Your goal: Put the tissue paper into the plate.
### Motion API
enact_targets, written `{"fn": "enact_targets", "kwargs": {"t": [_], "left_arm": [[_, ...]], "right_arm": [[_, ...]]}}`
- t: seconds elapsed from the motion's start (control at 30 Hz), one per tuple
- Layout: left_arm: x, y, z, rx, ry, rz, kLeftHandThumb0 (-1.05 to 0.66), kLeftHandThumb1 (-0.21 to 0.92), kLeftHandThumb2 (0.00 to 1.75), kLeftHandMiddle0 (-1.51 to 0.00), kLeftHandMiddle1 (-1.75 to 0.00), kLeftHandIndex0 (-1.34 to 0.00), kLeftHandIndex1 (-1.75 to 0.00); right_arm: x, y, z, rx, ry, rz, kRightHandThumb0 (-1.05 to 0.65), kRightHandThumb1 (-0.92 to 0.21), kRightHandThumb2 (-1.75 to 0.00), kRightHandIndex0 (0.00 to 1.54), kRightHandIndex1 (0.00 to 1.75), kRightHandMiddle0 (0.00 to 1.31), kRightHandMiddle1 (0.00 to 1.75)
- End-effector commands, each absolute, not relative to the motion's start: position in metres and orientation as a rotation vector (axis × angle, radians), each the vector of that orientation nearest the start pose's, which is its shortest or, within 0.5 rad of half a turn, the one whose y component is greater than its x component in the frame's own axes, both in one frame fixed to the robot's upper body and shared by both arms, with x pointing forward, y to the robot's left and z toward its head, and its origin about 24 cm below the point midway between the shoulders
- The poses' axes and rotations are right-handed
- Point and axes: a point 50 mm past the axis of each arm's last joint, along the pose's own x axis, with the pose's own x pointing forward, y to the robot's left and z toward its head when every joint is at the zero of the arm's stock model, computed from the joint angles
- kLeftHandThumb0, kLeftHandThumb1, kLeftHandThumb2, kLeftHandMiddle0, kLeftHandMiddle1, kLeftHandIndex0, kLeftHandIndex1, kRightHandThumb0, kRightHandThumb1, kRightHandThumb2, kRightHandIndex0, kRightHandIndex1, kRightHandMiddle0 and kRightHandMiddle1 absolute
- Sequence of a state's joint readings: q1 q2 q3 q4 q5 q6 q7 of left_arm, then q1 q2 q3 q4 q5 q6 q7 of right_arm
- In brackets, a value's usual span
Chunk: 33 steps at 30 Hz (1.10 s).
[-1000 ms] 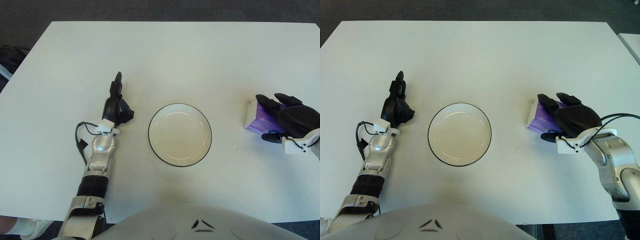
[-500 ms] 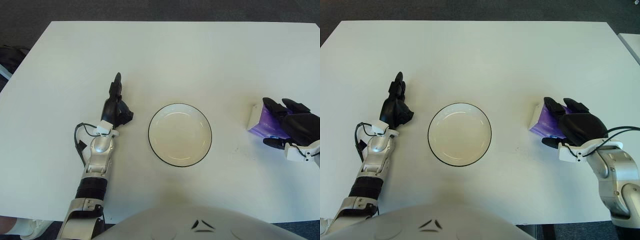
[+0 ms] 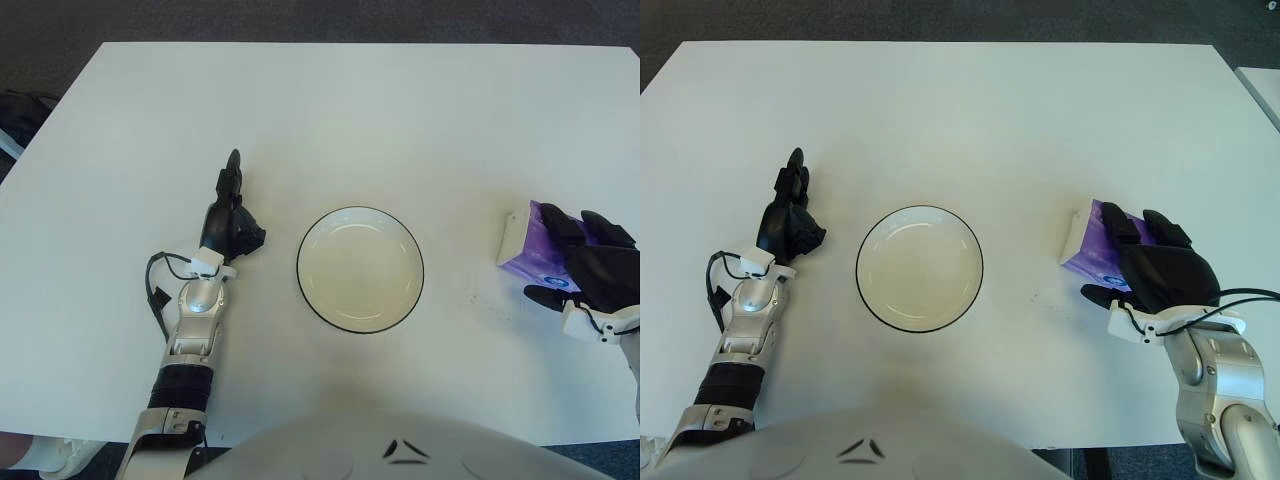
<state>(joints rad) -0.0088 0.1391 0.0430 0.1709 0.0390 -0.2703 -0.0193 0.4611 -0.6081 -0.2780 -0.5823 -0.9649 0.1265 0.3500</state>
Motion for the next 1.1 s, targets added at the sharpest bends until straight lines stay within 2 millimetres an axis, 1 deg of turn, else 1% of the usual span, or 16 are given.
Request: {"fn": "enact_targets", "kwargs": {"t": [0.0,0.17,0.4,0.77,1.07], "left_arm": [[0.236,0.189,0.007,0.18,0.03,0.017,-0.98,0.92,1.26,-0.06,-0.01,0.0,-0.07],[0.236,0.189,0.007,0.186,0.027,0.017,-0.98,0.92,1.26,-0.06,-0.01,0.0,-0.07],[0.237,0.191,0.007,0.19,0.028,0.01,-0.98,0.92,1.26,-0.08,-0.02,0.0,-0.09],[0.238,0.192,0.005,0.197,0.029,0.004,-0.99,0.92,1.26,-0.09,-0.02,0.0,-0.1],[0.238,0.192,0.004,0.198,0.046,0.002,-0.99,0.92,1.26,-0.06,-0.01,0.0,-0.1]], "right_arm": [[0.162,-0.267,0.116,-1.619,0.252,0.001,-1.05,-0.92,-0.69,0.0,0.0,0.0,0.0],[0.161,-0.266,0.111,-1.589,0.261,-0.036,-1.05,-0.92,-0.72,0.0,0.0,0.0,0.0],[0.16,-0.266,0.1,-1.564,0.271,-0.069,-1.05,-0.92,-0.72,0.0,0.0,0.0,0.0],[0.159,-0.266,0.099,-1.566,0.268,-0.074,-1.05,-0.92,-0.72,0.0,0.0,0.0,0.0],[0.159,-0.266,0.099,-1.566,0.268,-0.075,-1.05,-0.92,-0.72,0.0,0.0,0.0,0.0]]}}
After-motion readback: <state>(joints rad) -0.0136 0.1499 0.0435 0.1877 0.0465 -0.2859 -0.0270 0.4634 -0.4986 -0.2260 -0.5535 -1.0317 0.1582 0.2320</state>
